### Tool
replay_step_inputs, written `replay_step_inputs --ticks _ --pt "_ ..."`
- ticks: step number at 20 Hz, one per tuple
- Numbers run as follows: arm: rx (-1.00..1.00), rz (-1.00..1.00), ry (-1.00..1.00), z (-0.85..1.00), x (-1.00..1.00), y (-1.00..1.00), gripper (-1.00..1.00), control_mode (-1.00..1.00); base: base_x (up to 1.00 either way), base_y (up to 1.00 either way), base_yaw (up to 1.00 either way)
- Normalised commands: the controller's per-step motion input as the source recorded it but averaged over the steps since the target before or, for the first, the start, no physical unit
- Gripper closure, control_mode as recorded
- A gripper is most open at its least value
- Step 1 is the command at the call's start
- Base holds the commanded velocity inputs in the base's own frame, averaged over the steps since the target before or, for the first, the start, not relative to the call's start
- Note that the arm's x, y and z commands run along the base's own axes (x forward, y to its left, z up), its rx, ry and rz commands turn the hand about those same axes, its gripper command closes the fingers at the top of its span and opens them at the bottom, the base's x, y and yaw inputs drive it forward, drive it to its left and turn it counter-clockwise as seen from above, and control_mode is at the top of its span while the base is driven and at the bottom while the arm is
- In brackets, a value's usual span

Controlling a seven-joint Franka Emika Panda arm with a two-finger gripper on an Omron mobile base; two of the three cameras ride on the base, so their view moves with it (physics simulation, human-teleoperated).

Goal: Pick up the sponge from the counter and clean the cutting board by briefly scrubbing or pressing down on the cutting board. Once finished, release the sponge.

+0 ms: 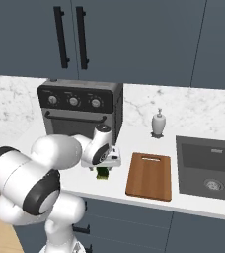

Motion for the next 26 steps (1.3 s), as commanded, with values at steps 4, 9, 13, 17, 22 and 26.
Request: replay_step_inputs --ticks 4,9,13,17,22,26 --pt "0.0 0.0 -0.08 0.07 -0.39 0.0 -1.0 -1.0 0.0 0.0 0.0" --pt "0.0 0.0 -0.09 0.14 -0.32 0.0 -1.0 -1.0 0.0 0.0 0.0" --pt "0.0 0.0 -0.1 0.22 -0.25 0.0 -1.0 -1.0 0.0 0.0 0.0" --pt "0.0 0.0 -0.14 0.27 -0.18 0.0 -1.0 -1.0 0.0 0.0 0.0" --pt "0.01 0.0 -0.11 0.42 -0.12 0.0 -1.0 -1.0 0.0 0.0 0.0" --pt "0.02 0.0 -0.1 0.41 -0.09 0.0 -1.0 -1.0 0.0 0.0 0.0"
